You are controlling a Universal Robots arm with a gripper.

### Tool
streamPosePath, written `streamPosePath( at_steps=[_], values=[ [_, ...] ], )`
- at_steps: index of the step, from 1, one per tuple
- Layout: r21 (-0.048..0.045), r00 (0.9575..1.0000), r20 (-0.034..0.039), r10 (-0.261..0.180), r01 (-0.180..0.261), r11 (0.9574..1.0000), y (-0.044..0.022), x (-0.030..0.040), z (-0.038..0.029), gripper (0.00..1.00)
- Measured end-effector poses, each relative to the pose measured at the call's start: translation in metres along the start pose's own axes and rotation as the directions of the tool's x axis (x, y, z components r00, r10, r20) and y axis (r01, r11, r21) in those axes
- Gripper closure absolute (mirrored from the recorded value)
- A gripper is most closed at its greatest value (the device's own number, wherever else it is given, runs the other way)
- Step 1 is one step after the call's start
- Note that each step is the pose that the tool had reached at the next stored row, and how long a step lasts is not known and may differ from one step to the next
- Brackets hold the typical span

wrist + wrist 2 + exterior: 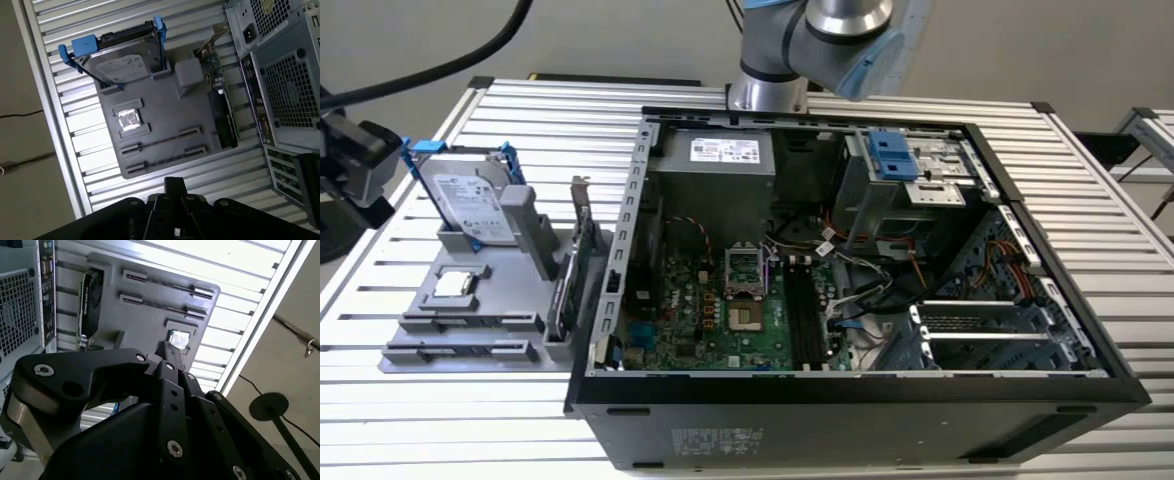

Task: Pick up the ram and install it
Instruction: 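Pick up the ram and move it above insertion slot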

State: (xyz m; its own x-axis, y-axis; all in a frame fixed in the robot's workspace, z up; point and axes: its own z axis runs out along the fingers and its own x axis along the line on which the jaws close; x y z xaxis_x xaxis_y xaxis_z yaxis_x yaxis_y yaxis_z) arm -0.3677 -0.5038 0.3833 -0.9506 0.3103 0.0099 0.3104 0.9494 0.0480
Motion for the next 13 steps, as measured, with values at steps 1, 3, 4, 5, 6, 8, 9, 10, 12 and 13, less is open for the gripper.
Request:
streamPosePath(
  at_steps=[1, 3, 4, 5, 6, 8, 9, 10, 12, 13],
  values=[
    [-0.0001, 1.0000, 0.0005, 0.009, -0.009, 1.0000, 0.0000, 0.0000, 0.0001, 1.00],
    [-0.0002, 0.9996, 0.0013, 0.028, -0.028, 0.9996, 0.0000, 0.0000, 0.0002, 1.00],
    [-0.0003, 0.9993, 0.0017, 0.037, -0.037, 0.9993, 0.0000, 0.0000, 0.0002, 1.00],
    [-0.0005, 0.9990, 0.0022, 0.045, -0.045, 0.9990, 0.0000, 0.0000, 0.0003, 1.00],
    [-0.0006, 0.9985, 0.0027, 0.055, -0.055, 0.9985, 0.0000, 0.0000, 0.0004, 1.00],
    [-0.0009, 0.9971, 0.0037, 0.076, -0.076, 0.9971, 0.0000, 0.0000, 0.0005, 1.00],
    [-0.0010, 0.9962, 0.0042, 0.086, -0.086, 0.9963, 0.0000, 0.0000, 0.0006, 1.00],
    [-0.0012, 0.9952, 0.0047, 0.098, -0.098, 0.9952, 0.0000, 0.0000, 0.0007, 1.00],
    [-0.0015, 0.9929, 0.0057, 0.119, -0.119, 0.9929, 0.0000, 0.0000, 0.0008, 1.00],
    [-0.0017, 0.9918, 0.0061, 0.127, -0.127, 0.9918, 0.0000, 0.0000, 0.0008, 1.00]
  ],
)
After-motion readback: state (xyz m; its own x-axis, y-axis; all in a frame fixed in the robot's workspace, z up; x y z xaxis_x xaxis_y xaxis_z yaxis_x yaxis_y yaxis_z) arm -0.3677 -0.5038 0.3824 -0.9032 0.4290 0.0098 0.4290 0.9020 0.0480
